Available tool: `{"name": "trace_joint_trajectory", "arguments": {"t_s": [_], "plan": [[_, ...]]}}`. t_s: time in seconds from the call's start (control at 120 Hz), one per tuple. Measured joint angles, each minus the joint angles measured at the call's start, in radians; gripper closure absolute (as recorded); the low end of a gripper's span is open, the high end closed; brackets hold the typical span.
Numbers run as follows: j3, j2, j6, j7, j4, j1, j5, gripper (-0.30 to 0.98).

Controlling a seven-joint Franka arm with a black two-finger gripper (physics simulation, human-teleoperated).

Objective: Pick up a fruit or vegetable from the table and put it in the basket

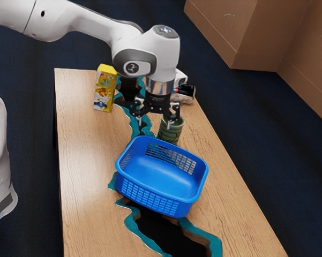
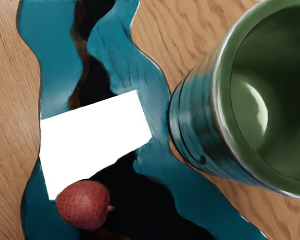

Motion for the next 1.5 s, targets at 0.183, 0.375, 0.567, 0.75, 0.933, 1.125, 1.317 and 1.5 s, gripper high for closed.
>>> {"name": "trace_joint_trajectory", "arguments": {"t_s": [0.183, 0.375, 0.567, 0.75, 0.933, 1.125, 1.317, 1.5], "plan": [[0.002, 0.001, 0.024, 0.018, -0.01, 0.0, 0.0, 0.0], [0.0, 0.0, 0.043, 0.045, -0.024, -0.001, 0.0, 0.0], [-0.004, 0.003, 0.063, 0.064, -0.024, -0.001, -0.001, 0.0], [-0.004, 0.002, 0.075, 0.079, -0.024, 0.0, -0.012, 0.0], [-0.003, 0.0, 0.088, 0.09, -0.055, -0.001, -0.025, 0.0], [-0.001, 0.003, 0.122, 0.101, -0.092, 0.0, -0.029, 0.0], [0.004, 0.003, 0.157, 0.11, -0.131, 0.0, -0.03, 0.0], [0.032, -0.005, 0.176, 0.118, -0.165, 0.0, -0.03, 0.0]]}}
